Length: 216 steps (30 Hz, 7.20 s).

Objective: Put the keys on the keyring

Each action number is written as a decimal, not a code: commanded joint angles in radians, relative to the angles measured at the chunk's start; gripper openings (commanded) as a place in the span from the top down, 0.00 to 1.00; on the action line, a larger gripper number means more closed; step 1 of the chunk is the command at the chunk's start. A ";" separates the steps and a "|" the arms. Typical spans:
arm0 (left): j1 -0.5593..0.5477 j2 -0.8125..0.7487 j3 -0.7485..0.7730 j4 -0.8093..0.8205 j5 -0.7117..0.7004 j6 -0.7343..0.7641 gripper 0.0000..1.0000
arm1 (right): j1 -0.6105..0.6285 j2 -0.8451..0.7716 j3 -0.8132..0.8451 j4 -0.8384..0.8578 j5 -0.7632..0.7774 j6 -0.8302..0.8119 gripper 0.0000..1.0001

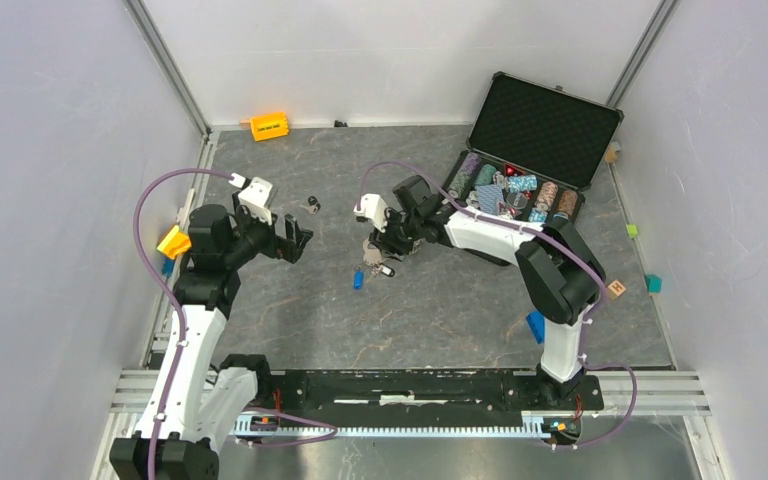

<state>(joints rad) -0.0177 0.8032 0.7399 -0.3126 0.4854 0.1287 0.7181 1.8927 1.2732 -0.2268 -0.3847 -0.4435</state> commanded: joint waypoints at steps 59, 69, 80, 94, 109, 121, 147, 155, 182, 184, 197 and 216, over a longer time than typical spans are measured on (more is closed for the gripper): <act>0.016 -0.015 0.012 0.012 0.049 0.049 0.00 | -0.012 0.192 0.277 -0.276 -0.098 -0.122 0.91; 0.015 -0.014 0.003 0.024 0.065 0.042 0.00 | -0.013 0.154 0.307 -0.294 -0.085 -0.127 1.00; 0.010 0.036 -0.037 0.082 0.294 0.076 0.04 | -0.012 -0.018 0.269 -0.322 -0.096 -0.151 1.00; -0.191 0.260 0.170 0.062 0.421 0.232 0.21 | 0.001 -0.272 0.201 -0.321 -0.144 -0.195 1.00; -0.343 0.326 0.008 0.440 0.427 0.207 0.31 | 0.007 -0.415 0.019 -0.189 -0.272 -0.192 1.00; -0.359 0.336 -0.048 0.505 0.483 0.237 0.31 | 0.012 -0.423 -0.039 -0.100 -0.233 -0.079 1.00; -0.360 0.250 -0.117 0.388 0.376 0.410 0.26 | -0.082 -0.495 -0.369 -0.093 -0.069 -0.138 1.00; -0.360 0.246 -0.124 0.379 0.369 0.415 0.24 | -0.180 -0.502 -0.502 -0.110 -0.085 -0.166 0.96; -0.359 0.170 -0.119 0.234 0.262 0.454 0.16 | -0.186 -0.170 -0.145 -0.064 -0.143 -0.059 0.61; -0.359 0.157 -0.123 0.210 0.252 0.465 0.16 | -0.184 -0.118 -0.111 -0.065 -0.152 -0.046 0.61; -0.358 0.121 -0.149 0.183 0.263 0.479 0.14 | -0.184 -0.090 -0.089 -0.168 -0.116 -0.115 0.58; -0.358 0.120 -0.155 0.187 0.284 0.480 0.13 | -0.212 -0.112 -0.100 -0.270 -0.122 -0.209 0.61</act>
<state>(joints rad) -0.3737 0.9394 0.5926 -0.1329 0.7429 0.5701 0.5137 1.7317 1.1049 -0.4774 -0.4976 -0.6128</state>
